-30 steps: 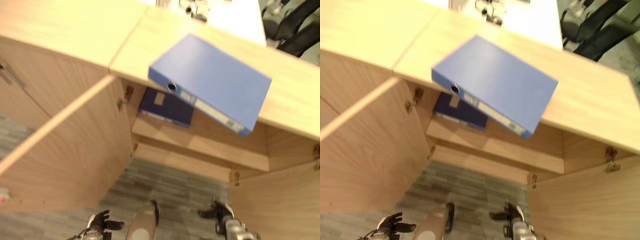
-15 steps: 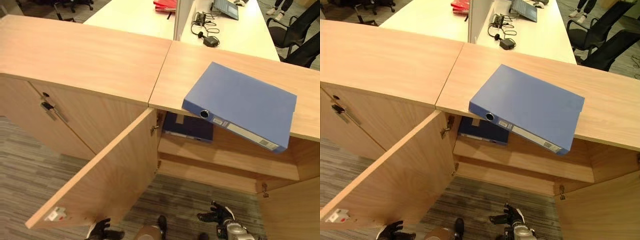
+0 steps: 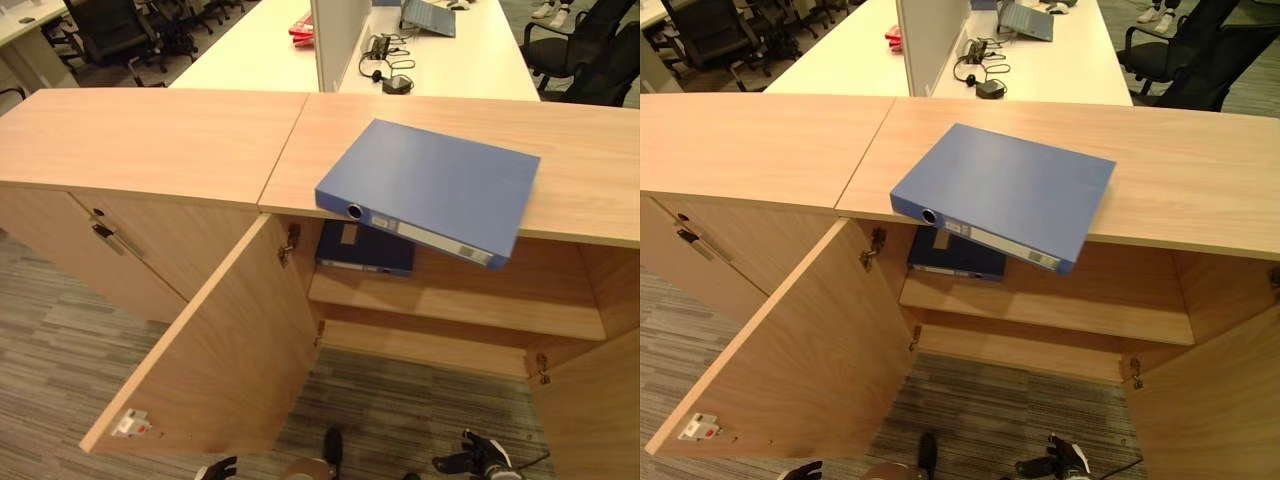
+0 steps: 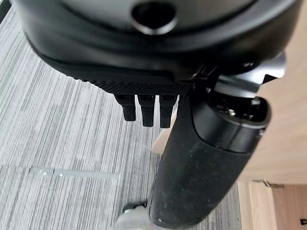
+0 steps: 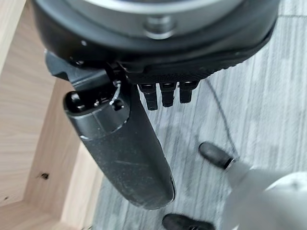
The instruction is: Put the empty folder in the office cabinet
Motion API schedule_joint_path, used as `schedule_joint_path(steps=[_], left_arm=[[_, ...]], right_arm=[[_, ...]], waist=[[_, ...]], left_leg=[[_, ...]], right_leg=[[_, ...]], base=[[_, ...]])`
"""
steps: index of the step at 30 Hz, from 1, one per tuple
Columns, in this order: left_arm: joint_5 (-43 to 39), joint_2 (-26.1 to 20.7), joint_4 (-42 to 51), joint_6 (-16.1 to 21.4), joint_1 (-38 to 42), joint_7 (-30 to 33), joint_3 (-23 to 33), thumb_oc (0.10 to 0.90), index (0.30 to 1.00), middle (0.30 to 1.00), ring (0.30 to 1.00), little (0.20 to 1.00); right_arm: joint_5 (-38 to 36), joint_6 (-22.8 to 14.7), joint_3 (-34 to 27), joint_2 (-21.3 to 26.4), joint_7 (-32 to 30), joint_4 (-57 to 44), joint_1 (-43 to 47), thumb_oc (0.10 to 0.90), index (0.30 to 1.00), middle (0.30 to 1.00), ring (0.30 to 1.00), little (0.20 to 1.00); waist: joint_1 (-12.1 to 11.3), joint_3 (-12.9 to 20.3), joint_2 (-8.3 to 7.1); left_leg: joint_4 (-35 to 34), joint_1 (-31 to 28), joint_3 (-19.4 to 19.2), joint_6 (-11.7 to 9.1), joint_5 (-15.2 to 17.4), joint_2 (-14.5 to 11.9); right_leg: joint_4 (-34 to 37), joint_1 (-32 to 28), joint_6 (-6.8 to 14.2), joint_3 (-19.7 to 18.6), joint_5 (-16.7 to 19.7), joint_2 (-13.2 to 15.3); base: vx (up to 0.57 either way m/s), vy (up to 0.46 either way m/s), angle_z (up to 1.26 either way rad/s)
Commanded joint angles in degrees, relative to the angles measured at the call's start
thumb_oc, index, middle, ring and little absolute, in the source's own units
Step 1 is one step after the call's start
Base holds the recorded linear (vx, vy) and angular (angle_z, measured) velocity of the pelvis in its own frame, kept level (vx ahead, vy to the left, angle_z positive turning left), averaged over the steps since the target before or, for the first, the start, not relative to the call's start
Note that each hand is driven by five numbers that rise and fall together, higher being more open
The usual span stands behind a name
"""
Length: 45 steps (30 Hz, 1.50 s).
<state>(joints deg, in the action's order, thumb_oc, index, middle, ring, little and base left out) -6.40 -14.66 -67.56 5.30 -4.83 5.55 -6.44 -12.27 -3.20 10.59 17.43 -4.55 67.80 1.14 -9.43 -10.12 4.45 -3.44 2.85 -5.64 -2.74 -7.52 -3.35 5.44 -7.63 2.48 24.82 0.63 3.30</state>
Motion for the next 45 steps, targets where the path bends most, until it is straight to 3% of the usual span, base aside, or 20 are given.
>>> schedule_joint_path(steps=[1,4,9,10,12,14,18,25,27,28,29,30,32,33,34,35,36,37,38,45], left_arm=[[-0.4,-0.3,-1.2,1.4,3.4,0.4,-0.7,0.800,0.900,0.900,0.900,0.900],[-0.5,0.6,-1.1,1.5,2.9,0.3,-1.2,0.800,0.900,0.900,0.900,0.900],[-0.3,0.8,-0.1,1.4,2.9,0.3,-2.0,0.800,0.900,0.900,0.900,0.900],[-0.2,0.8,0.2,1.4,2.8,0.2,-2.2,0.800,0.900,0.900,0.900,0.900],[-0.1,0.9,0.1,1.4,2.8,0.2,-2.2,0.800,0.900,0.900,0.900,0.900],[0.3,1.0,0.1,1.4,2.9,0.0,-2.4,0.800,0.900,0.900,0.900,0.900],[0.8,0.7,1.6,1.5,2.3,-0.5,-2.7,0.800,0.900,0.900,0.900,0.900],[1.8,-1.1,2.5,0.9,0.8,-0.6,-1.7,0.800,0.900,0.900,0.900,0.900],[2.2,-2.0,2.8,0.9,0.6,-0.6,-1.5,0.800,0.900,0.900,0.900,0.900],[2.3,-2.9,3.5,0.7,0.7,-0.4,-1.1,0.800,0.900,0.900,0.900,0.900],[2.1,-3.0,3.7,0.9,0.7,-0.3,-0.9,0.800,0.900,0.900,0.900,0.900],[2.1,-3.3,3.5,0.7,0.8,0.2,-0.6,0.800,0.900,0.900,0.900,0.900],[1.9,-3.6,3.4,1.0,0.1,0.4,-0.1,0.800,0.900,0.900,0.900,0.900],[2.0,-3.6,3.3,1.1,0.0,0.5,0.0,0.800,0.900,0.900,0.900,0.900],[2.1,-3.7,3.0,1.2,0.2,0.6,0.0,0.800,0.900,0.900,0.900,0.900],[2.2,-3.9,2.8,1.4,0.4,1.0,0.1,0.800,0.900,0.900,0.900,0.900],[2.4,-4.4,2.5,1.7,0.6,1.2,0.2,0.800,0.900,0.900,0.900,0.900],[2.4,-4.5,2.4,1.9,0.5,1.3,0.2,0.800,0.900,0.900,0.900,0.900],[2.8,-4.3,1.9,2.1,0.9,1.7,-0.1,0.800,0.900,0.900,0.900,0.900],[1.9,-4.5,-1.2,2.0,0.9,0.4,1.4,0.800,0.900,0.900,0.900,0.900]], right_arm=[[1.4,-1.1,0.2,3.5,-0.8,-2.1,3.1,0.800,0.900,0.900,0.900,0.900],[1.6,-1.2,0.4,4.3,-0.8,-2.0,3.2,0.800,0.900,0.900,0.900,0.900],[1.9,-1.1,0.7,4.8,-0.8,-2.2,3.7,0.800,0.900,0.900,0.900,0.900],[2.2,-1.1,1.2,4.9,-0.7,-2.1,4.1,0.800,0.900,0.900,0.900,0.900],[2.4,-1.0,1.5,4.9,-0.6,-2.0,4.2,0.800,0.900,0.900,0.900,0.900],[2.8,-0.9,2.1,4.8,-0.5,-1.8,4.8,0.800,0.900,0.900,0.900,0.900],[3.2,-0.6,2.0,4.2,-0.8,-1.1,5.3,0.800,0.900,0.900,0.900,0.900],[3.3,-0.6,2.0,2.5,-1.3,-1.4,5.5,0.800,0.900,0.900,0.900,0.900],[3.6,-0.8,1.9,2.0,-1.5,-1.5,6.0,0.800,0.900,0.900,0.900,0.900],[3.1,-0.7,1.2,1.6,-1.6,-1.6,7.1,0.800,0.900,0.900,0.900,0.900],[2.4,-0.8,0.2,1.6,-1.6,-1.6,7.3,0.800,0.900,0.900,0.900,0.900],[1.5,-0.6,-1.5,1.6,-1.9,-1.5,7.9,0.800,0.900,0.900,0.900,0.900],[0.2,-0.6,-3.4,1.5,-2.5,-1.4,7.6,0.800,0.900,0.900,0.900,0.900],[-0.3,-0.9,-3.7,1.6,-2.8,-1.4,7.3,0.800,0.900,0.900,0.900,0.900],[-0.8,-1.1,-4.0,1.8,-3.0,-1.4,6.8,0.800,0.900,0.900,0.900,0.900],[-1.4,-1.2,-4.6,2.0,-3.2,-1.5,6.5,0.800,0.900,0.900,0.900,0.900],[-2.6,-1.1,-6.0,2.3,-3.5,-0.3,6.3,0.800,0.900,0.900,0.900,0.900],[-2.8,-1.0,-6.4,2.2,-3.5,0.1,6.3,0.800,0.900,0.900,0.900,0.900],[-2.7,-1.0,-6.4,1.9,-3.6,0.7,5.5,0.800,0.900,0.900,0.900,0.900],[0.4,-0.9,-3.5,2.4,-2.6,0.0,4.0,0.800,0.900,0.900,0.900,0.900]], waist=[[0.7,-2.7,1.83],[0.8,-3.1,2.56],[1.4,-3.7,1.96],[1.0,-3.8,1.19],[0.9,-3.7,0.95],[0.5,-3.5,0.17],[-0.3,-3.2,0.01],[-1.8,-2.5,-1.44],[-2.4,-2.7,-1.63],[-2.6,-3.6,-0.89],[-1.9,-4.3,-0.24],[-1.1,-4.7,0.49],[-1.1,-4.5,1.08],[-1.3,-4.0,1.22],[-1.5,-4.1,1.33],[-1.5,-3.8,1.23],[-1.1,-3.2,0.42],[-1.0,-3.0,0.17],[-1.1,-2.2,-1.21],[-0.7,-1.7,-1.53]], left_leg=[[-0.7,1.0,1.8,-6.0,-2.1,-7.6],[0.5,1.1,2.6,-6.5,-2.9,-8.5],[5.2,2.3,0.8,-6.0,-1.1,-8.1],[9.3,2.5,1.6,-4.8,2.8,-5.8],[10.9,2.5,1.7,-4.3,4.6,-4.4],[14.7,1.9,0.7,-2.6,9.8,0.0],[15.2,3.0,-0.2,-0.7,12.4,5.8],[10.7,0.9,-0.1,0.5,11.7,5.6],[9.1,-0.1,-0.2,1.5,12.1,5.0],[7.7,-0.8,-0.4,2.9,12.6,3.9],[7.5,-1.1,-0.4,3.4,12.6,3.5],[6.6,-1.3,-0.7,3.6,12.2,3.0],[5.0,-2.7,-1.2,3.8,12.4,2.9],[4.3,-3.1,-1.2,3.4,13.0,2.6],[3.8,-3.0,-1.6,3.0,12.3,2.0],[3.7,-2.6,-1.1,2.4,12.1,1.8],[3.7,-2.2,0.1,1.6,11.9,1.6],[3.6,-2.4,0.7,1.5,12.0,1.4],[3.2,-2.2,1.1,0.9,11.9,1.2],[2.6,-2.8,4.1,-2.2,10.5,-2.1]], right_leg=[[-0.4,-5.2,1.8,0.7,-10.1,0.4],[-0.4,-5.4,1.4,0.7,-10.6,0.1],[-0.4,-5.1,1.1,1.6,-9.9,1.1],[-0.4,-4.5,1.0,1.5,-9.2,1.8],[-0.5,-4.2,1.0,1.5,-9.0,2.1],[-1.1,-3.1,1.3,1.2,-8.4,2.6],[-2.1,-1.6,2.6,0.2,-7.4,2.1],[-5.2,0.0,3.1,-0.4,-8.1,1.0],[-10.1,3.0,4.2,-0.2,-8.3,0.9],[-22.2,10.5,8.9,1.8,-6.2,2.8],[-26.8,13.3,11.7,1.5,-4.3,3.9],[-30.4,16.2,12.5,0.8,-0.9,4.9],[-27.6,14.2,12.4,3.3,-2.1,9.0],[-25.1,12.8,11.1,3.9,-3.8,10.6],[-20.8,11.2,9.4,4.5,-2.9,11.8],[-15.9,11.2,8.4,2.9,-1.9,13.2],[-8.0,10.1,8.6,-3.3,1.5,14.8],[-7.6,9.7,8.7,-5.6,1.6,14.9],[-5.0,8.4,9.6,-6.3,2.5,14.7],[-1.4,5.6,8.5,-2.3,1.3,11.2]], base=[[-0.05,-0.206,-0.01],[-0.03,-0.105,0.00],[-0.04,-0.076,0.03],[-0.04,-0.084,-0.05],[-0.02,-0.070,-0.07],[0.02,-0.038,-0.13],[0.04,0.028,-0.17],[0.06,0.019,-0.09],[-0.02,0.063,-0.16],[-0.05,0.098,-0.39],[-0.09,0.119,-0.79],[-0.03,0.068,-0.67],[0.10,0.046,-0.31],[0.11,-0.032,-0.13],[0.10,-0.127,-0.18],[0.14,-0.264,-0.27],[0.21,-0.284,-0.18],[0.29,-0.414,0.00],[0.23,-0.338,0.45],[0.15,-0.259,0.37]])
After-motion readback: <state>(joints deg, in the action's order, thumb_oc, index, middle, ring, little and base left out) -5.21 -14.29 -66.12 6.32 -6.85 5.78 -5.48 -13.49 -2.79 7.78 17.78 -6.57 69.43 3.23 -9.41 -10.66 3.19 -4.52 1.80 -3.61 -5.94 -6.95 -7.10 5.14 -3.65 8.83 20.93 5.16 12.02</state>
